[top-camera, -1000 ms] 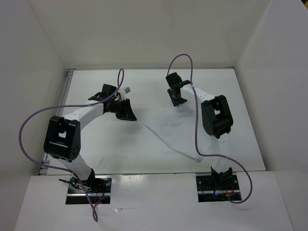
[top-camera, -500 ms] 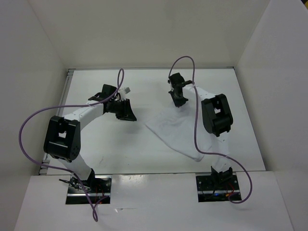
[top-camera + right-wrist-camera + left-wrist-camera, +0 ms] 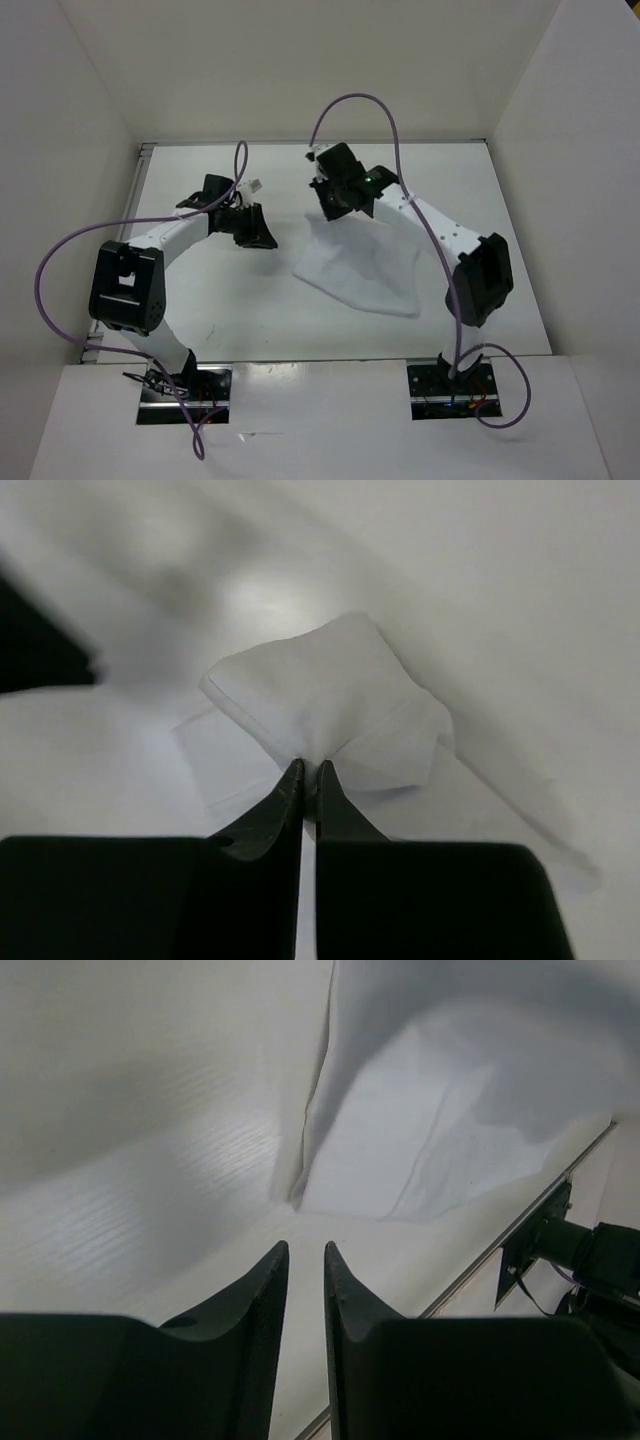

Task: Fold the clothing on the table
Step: Move the skirt to the center of the board

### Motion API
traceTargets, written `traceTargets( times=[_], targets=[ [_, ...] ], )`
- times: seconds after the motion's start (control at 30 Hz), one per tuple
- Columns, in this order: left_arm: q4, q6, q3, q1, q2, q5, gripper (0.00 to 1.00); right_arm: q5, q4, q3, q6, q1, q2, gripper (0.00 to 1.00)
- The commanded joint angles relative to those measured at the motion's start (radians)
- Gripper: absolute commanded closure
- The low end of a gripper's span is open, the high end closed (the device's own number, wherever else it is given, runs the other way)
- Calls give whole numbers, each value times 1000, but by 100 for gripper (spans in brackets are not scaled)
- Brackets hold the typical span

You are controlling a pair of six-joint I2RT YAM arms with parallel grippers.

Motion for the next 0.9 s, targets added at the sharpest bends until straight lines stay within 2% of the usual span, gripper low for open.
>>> traceTargets(
  times=[0.0, 0.07, 0.17, 0.23, 0.33, 0.47, 0.6, 0.87],
  targets=[
    [16, 17, 8, 59, -17, 55, 72, -152, -63, 54, 61, 96, -147, 100],
    [16, 17, 17, 97, -17, 80, 72, -218, -34, 25, 85, 96, -243, 100],
    [16, 37, 17, 129, -17, 80, 72, -174, 1, 11, 110, 4, -279, 100],
    [-4, 48, 26, 140, -17, 80, 72, -111, -25, 40, 121, -60, -247, 100],
    [-4, 57, 26, 151, -17, 80, 72, 51, -25, 103, 133, -61, -199, 100],
    [-14, 66, 26, 160, -17, 80, 72, 142, -48, 235, 174, -61, -153, 100],
    [-14, 66, 26, 169, -26, 69, 72, 193, -49, 280, 185, -2, -153, 100],
    [-5, 75, 17, 169, -26, 69, 72, 270, -185, 373, 251, 197, -216, 100]
  ],
)
